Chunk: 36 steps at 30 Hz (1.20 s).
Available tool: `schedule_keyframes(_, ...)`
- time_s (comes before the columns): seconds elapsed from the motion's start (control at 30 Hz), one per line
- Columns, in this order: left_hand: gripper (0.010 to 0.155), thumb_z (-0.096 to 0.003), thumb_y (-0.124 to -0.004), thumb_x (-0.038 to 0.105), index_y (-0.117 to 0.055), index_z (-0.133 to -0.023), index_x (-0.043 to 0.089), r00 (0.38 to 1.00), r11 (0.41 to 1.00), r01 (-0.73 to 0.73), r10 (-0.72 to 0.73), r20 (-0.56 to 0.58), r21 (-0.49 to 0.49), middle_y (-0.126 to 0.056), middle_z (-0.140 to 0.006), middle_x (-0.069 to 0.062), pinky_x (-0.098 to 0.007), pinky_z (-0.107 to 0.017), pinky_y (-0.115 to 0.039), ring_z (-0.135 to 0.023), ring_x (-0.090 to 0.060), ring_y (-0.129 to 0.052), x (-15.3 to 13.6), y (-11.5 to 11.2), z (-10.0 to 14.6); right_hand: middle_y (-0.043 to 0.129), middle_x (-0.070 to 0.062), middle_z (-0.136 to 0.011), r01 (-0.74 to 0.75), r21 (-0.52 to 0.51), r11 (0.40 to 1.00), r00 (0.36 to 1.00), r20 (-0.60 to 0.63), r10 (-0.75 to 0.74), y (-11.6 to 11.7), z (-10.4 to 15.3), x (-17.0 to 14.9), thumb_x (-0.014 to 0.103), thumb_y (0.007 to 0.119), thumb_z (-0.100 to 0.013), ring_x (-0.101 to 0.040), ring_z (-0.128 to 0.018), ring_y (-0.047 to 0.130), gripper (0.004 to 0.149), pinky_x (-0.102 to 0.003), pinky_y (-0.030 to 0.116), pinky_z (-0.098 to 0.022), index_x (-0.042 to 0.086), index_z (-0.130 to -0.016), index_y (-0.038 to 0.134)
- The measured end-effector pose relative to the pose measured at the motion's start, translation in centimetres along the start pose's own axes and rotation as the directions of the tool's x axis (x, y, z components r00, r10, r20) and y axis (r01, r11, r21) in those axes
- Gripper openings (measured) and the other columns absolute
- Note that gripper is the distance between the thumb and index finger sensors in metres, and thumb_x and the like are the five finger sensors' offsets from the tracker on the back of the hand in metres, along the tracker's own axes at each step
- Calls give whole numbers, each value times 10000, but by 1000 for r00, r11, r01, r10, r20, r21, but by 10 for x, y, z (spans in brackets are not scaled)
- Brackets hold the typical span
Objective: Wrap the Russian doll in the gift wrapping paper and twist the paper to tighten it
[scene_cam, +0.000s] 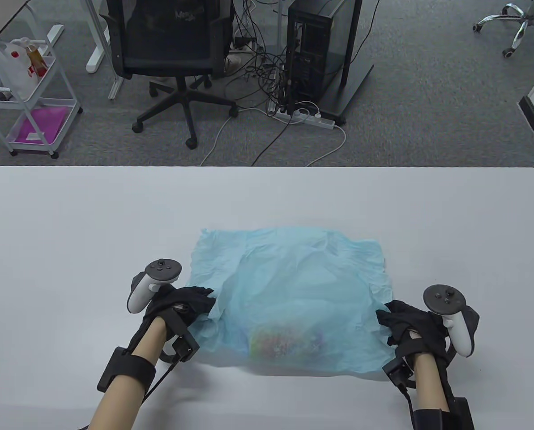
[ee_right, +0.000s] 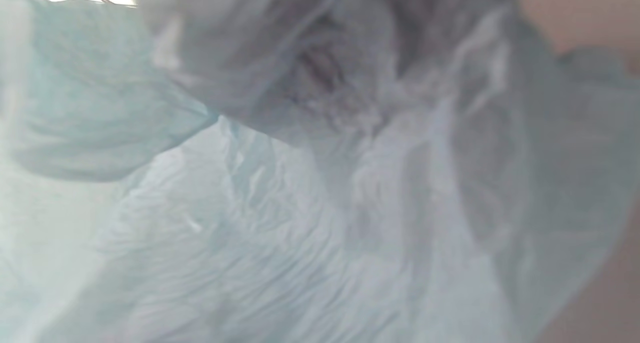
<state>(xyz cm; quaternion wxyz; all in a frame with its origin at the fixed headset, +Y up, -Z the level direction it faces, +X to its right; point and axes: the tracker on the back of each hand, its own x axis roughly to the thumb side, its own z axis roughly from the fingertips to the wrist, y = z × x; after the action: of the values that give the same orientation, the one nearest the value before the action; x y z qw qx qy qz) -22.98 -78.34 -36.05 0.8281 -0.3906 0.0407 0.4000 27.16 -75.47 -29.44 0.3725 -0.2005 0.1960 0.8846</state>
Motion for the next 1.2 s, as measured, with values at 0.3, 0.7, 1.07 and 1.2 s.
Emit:
schedule_keyframes(0.3, 384, -408, -785, 515, -841, -724, 304, 974, 978, 161, -136, -183, 129, -974, -627, 57, -203, -435, -933, -192, 54, -1096, 4, 4, -8, 985, 46, -588, -337, -130, 933, 940, -110, 324, 10, -2, 13, 392, 814, -512, -34, -383, 989, 364, -475, 768, -640, 225, -829, 752)
schedule_keyframes(0.7, 383, -417, -777, 514, -836, -734, 306, 971, 978, 143, -109, -214, 151, -975, -627, 50, -208, -450, -930, -226, 49, -1106, 5, 4, -6, -90, -78, -1174, 227, -23, 974, 864, 466, -191, -16, 53, 51, 660, 483, -596, -361, -1143, 16, 876, -611, 116, -782, 232, -1028, -148)
schedule_keyframes(1.07, 523, -420, -698, 603, -719, -876, 349, 991, 935, 83, -41, -128, 344, -876, -856, 36, -310, -596, -850, -508, -43, -1094, 9, 27, 27, -4, 74, -1222, -709, -287, 644, 424, 555, 715, 138, 86, 110, 619, 587, -510, -235, -1184, -27, 809, -543, -22, -806, 378, -1076, 62)
schedule_keyframes(1.2, 643, -457, -665, 644, -508, -1010, 358, 992, 824, 126, -120, -47, 552, -655, -1051, 36, -372, -672, -781, -719, -116, -1012, 28, 49, 72, -73, 95, -1210, -743, -201, 638, 464, 533, 708, 147, 73, 110, 619, 598, -518, -212, -1184, -86, 874, -547, -69, -808, 391, -1028, -75)
